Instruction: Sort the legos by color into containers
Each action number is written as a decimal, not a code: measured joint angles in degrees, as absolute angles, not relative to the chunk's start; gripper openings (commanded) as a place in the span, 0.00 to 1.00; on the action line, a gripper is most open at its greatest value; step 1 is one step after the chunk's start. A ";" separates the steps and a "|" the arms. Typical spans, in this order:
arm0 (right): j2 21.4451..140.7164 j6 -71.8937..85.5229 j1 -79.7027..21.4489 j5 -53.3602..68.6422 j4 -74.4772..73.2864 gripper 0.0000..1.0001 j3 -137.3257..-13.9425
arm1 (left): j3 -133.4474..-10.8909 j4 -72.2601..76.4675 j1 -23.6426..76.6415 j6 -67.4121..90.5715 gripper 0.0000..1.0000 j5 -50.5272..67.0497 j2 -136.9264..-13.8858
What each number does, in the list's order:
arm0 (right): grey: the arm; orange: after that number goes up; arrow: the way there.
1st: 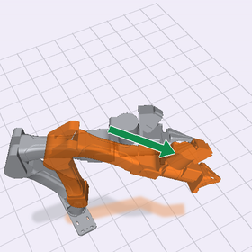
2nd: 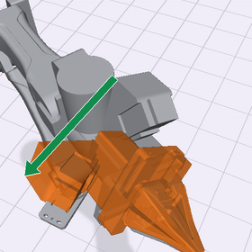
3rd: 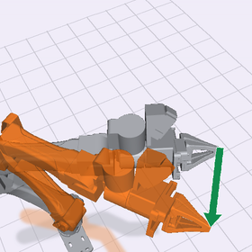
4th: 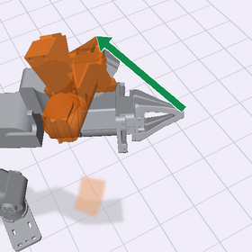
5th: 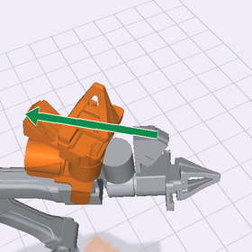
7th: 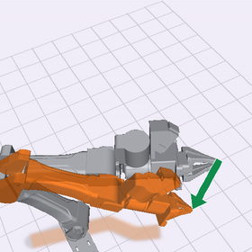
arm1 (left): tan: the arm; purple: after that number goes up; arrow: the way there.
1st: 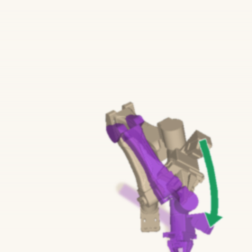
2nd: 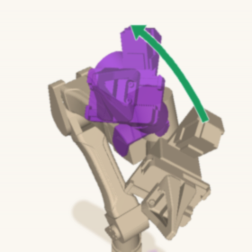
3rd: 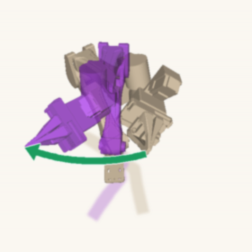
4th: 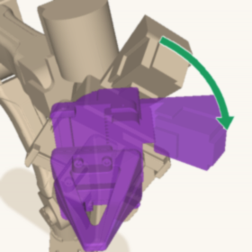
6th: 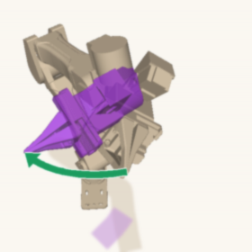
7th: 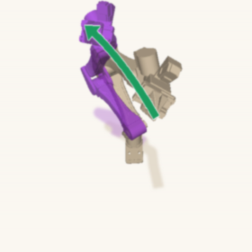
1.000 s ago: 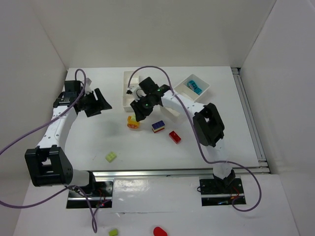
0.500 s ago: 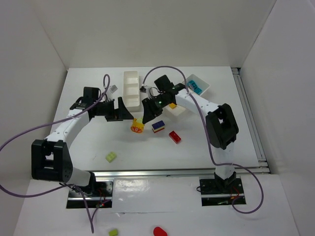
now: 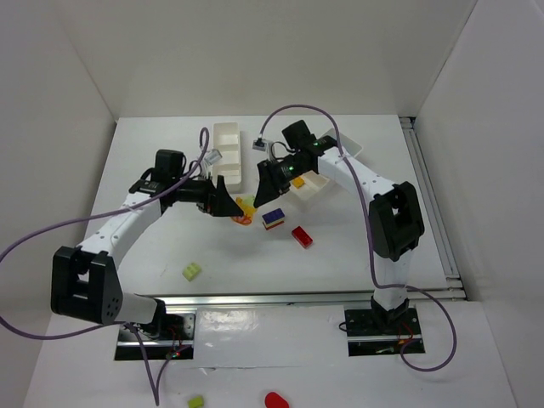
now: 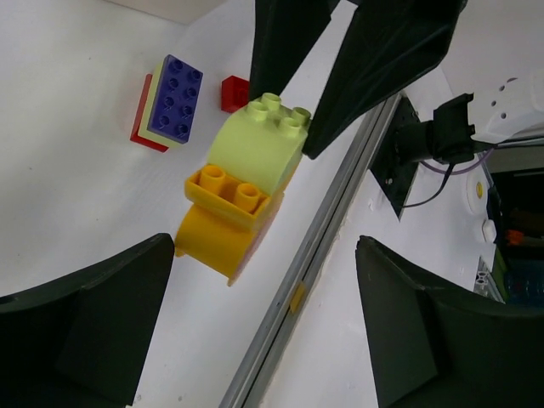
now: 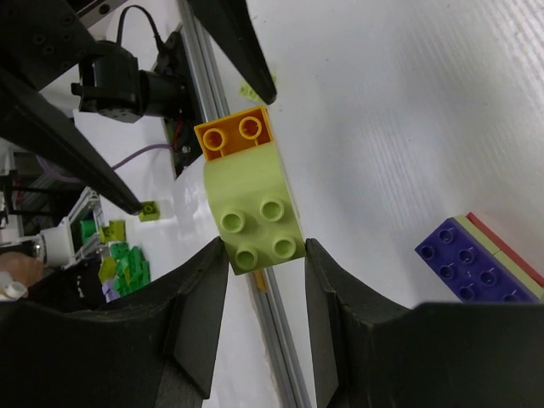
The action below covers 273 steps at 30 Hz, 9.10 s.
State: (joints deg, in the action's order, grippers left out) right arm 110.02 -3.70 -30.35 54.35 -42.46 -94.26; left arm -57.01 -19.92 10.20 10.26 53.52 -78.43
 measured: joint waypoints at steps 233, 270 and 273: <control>133.69 -6.13 -68.58 3.73 -16.03 0.92 -103.46 | -86.83 -47.09 -8.40 28.62 0.78 4.45 -80.47; 142.52 -7.07 -69.84 5.78 -15.00 0.77 -116.36 | -86.41 -47.09 -8.60 28.45 0.76 7.53 -81.56; 143.33 -7.01 -70.00 5.52 -14.41 0.60 -117.32 | -86.17 -47.11 -8.60 28.45 0.76 7.88 -81.58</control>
State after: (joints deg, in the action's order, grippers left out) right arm 143.33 -7.01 -70.00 5.52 -14.41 -117.32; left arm -86.17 -47.11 -8.60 28.45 7.88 -81.58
